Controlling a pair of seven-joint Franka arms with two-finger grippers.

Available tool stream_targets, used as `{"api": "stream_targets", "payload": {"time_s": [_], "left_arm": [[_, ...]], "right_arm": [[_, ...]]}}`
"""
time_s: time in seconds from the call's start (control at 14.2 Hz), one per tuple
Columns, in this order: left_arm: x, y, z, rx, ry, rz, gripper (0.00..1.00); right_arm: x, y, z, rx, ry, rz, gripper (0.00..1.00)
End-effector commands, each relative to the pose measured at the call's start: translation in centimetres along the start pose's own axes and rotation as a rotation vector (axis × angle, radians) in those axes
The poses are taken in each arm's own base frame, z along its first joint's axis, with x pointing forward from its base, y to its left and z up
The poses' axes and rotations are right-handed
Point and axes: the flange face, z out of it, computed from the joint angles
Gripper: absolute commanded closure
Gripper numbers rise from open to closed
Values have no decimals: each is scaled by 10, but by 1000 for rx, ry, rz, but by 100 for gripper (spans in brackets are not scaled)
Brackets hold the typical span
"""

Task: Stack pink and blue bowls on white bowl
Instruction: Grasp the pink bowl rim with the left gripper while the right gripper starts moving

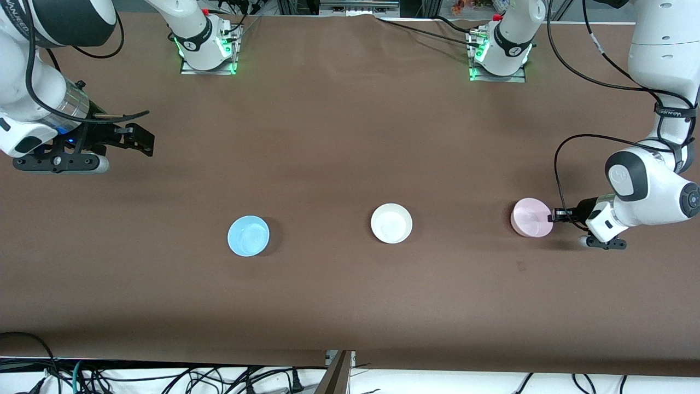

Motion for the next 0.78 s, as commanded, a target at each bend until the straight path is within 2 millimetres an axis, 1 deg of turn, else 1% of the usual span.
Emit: {"api": "stream_targets", "payload": {"time_s": [0.0,0.14,0.21,0.28,0.35,0.42,0.49,0.56,0.63,0.71], "left_arm": [[8,23,-25,-43,26,28,100],[28,65,-49,-76,32,43,100],[36,96,-52,-85,28,20,100],[41,131,-52,-97,25,-16,100],[46,164,-51,-108,20,-66,100],[48,201,-46,-122,12,-105,100],[48,231,-39,-133,-2,-121,100],[48,258,-27,-136,-14,-110,100],[47,277,-18,-140,-12,-121,100],[46,298,-9,-149,-10,-143,100]], "right_arm": [[-3,-1,-7,0,14,1,0],[0,0,-9,-3,33,1,0],[3,-1,-8,-2,50,2,0],[5,-1,-11,0,66,4,0],[12,-1,-2,10,65,0,0],[29,-4,30,7,21,1,0],[38,-5,50,8,-7,-19,0],[41,-5,57,8,-18,-15,0],[43,-13,70,6,-37,-20,0],[50,-25,94,-9,-71,-44,0]]}}
